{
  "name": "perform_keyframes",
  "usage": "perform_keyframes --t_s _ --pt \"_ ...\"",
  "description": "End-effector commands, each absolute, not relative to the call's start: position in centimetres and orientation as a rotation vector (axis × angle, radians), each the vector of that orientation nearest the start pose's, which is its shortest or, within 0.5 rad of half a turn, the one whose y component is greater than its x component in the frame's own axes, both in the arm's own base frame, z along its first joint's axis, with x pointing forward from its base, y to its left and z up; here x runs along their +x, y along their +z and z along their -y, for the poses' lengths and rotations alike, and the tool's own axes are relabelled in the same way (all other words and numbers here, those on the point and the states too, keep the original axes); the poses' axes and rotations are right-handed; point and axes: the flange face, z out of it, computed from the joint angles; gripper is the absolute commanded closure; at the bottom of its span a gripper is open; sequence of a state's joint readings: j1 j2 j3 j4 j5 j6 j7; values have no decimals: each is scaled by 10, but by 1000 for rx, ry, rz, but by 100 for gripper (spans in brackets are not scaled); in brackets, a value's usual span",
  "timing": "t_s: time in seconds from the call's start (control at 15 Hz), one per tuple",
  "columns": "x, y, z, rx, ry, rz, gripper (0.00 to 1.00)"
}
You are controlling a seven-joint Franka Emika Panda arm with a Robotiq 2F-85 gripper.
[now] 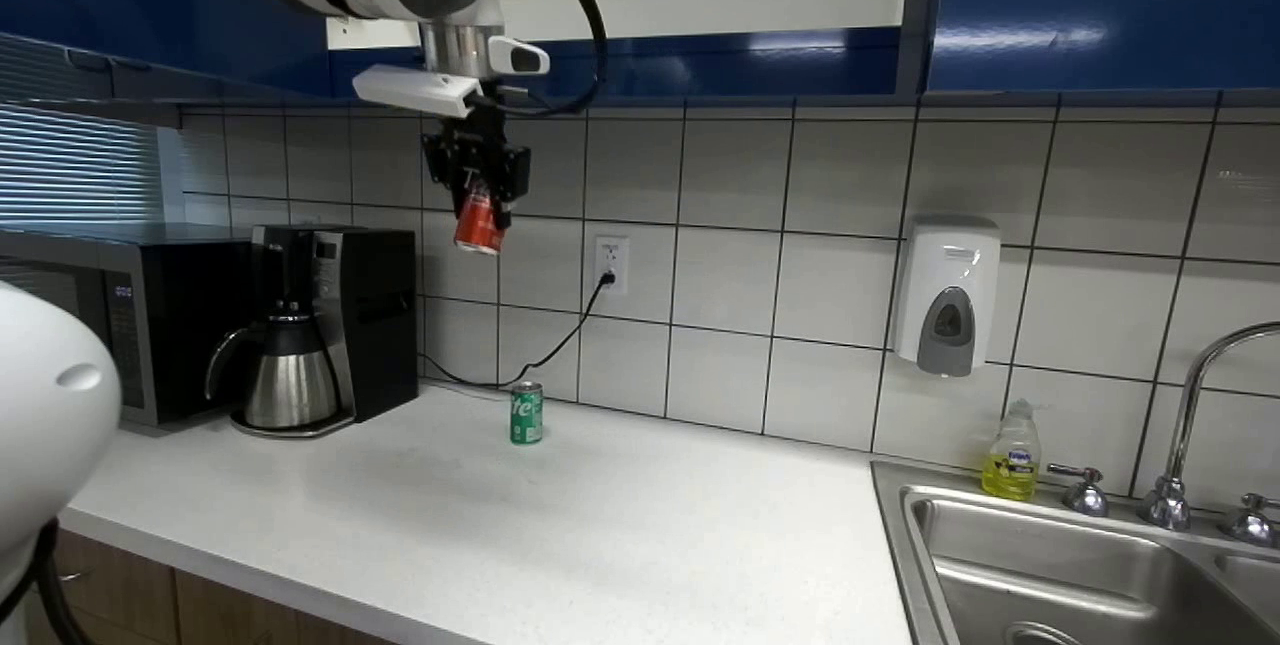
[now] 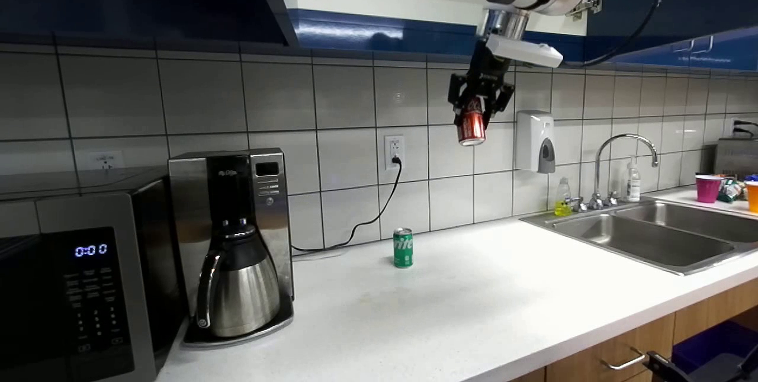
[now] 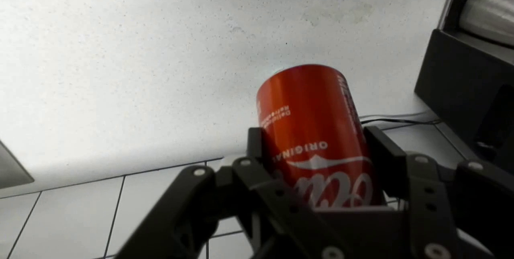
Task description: Put the red can on the counter.
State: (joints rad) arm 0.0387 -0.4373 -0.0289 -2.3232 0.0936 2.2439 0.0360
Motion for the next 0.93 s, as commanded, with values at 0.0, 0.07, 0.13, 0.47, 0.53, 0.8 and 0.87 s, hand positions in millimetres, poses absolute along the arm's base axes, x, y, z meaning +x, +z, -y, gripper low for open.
perform_keyframes --t_s 0.0,0.07,0.13,0.47,0.53,0.8,0.87 --pt "457 498 2 -2968 -529 -55 61" --pt "459 485 5 -2968 -520 -53 61" --pt "461 471 7 -2969 -509 -54 61" --pt "473 409 21 -2971 -494 -86 61" --pt "475 396 24 -2970 -492 -94 61" --pt "485 346 36 -2975 -495 -115 61" --pt "488 332 39 -2979 -503 -120 61"
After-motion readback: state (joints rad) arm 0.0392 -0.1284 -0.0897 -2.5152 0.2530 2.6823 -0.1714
